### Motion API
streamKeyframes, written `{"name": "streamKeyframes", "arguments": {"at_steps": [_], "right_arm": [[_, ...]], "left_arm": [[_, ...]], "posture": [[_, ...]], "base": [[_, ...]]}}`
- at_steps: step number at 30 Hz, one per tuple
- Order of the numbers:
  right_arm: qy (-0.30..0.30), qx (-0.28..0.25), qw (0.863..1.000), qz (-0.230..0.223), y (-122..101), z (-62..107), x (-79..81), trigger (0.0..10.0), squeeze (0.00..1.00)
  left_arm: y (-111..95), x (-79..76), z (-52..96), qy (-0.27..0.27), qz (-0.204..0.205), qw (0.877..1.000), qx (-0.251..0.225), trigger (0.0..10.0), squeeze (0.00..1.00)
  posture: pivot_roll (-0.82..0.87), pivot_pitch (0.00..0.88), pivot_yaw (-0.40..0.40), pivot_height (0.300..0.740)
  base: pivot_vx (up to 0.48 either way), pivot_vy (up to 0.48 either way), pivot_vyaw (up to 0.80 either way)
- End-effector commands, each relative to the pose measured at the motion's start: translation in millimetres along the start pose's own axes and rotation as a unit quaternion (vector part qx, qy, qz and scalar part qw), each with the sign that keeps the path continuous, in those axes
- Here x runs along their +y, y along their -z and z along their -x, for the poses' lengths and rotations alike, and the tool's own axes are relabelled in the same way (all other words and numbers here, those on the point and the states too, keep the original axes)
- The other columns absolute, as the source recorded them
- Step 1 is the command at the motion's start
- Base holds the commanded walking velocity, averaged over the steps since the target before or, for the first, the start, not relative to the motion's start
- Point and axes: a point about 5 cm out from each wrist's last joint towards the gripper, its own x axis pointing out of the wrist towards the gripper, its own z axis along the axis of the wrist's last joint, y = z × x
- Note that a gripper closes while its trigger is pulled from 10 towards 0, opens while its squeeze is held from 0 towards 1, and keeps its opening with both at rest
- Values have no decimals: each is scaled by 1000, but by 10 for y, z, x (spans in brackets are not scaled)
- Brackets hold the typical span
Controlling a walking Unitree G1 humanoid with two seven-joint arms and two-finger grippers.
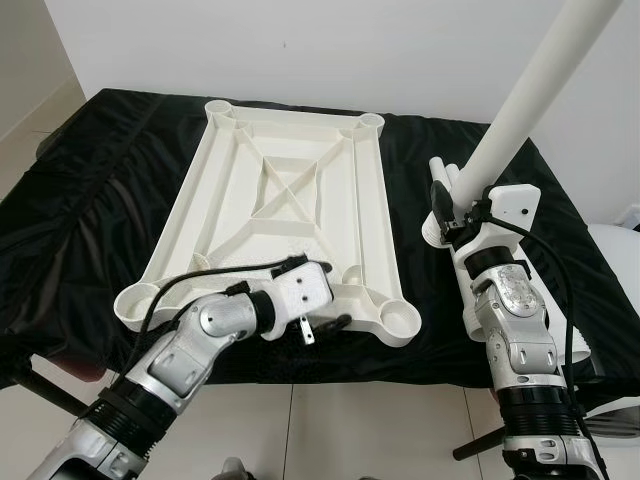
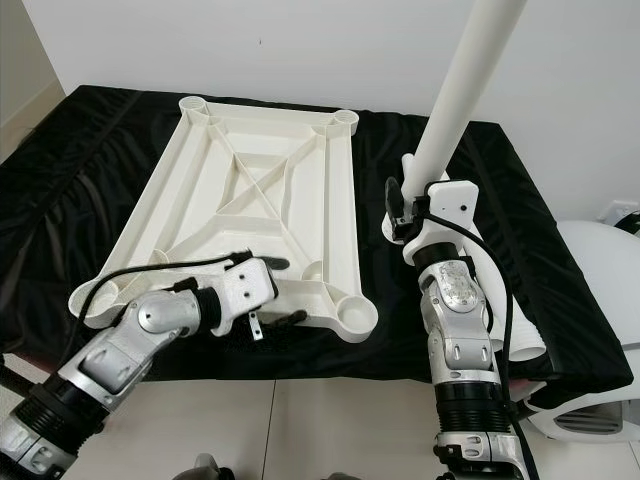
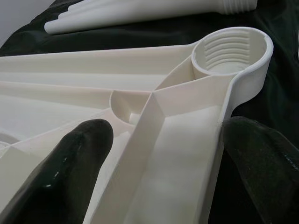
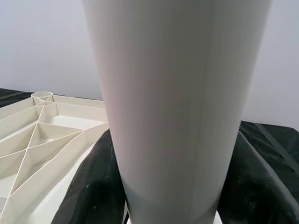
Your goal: Building children table
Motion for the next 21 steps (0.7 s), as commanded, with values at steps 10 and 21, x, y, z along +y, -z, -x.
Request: {"name": "streamKeyframes", "arguments": {"at_steps": [10, 21], "right_arm": [[-7, 2, 1000, -6, 10, 7, 49, 10000, 0], [-12, 0, 1000, -6, 15, -37, 81, 10000, 0]], "left_arm": [[-23, 8, -58, 12, -21, 1000, -14, 10000, 0], [-74, -29, -111, 25, -6, 999, -34, 10000, 0]], "posture": [[-35, 47, -16, 740], [-23, 29, -24, 740]], "base": [[0, 0, 0], [0, 0, 0]]}}
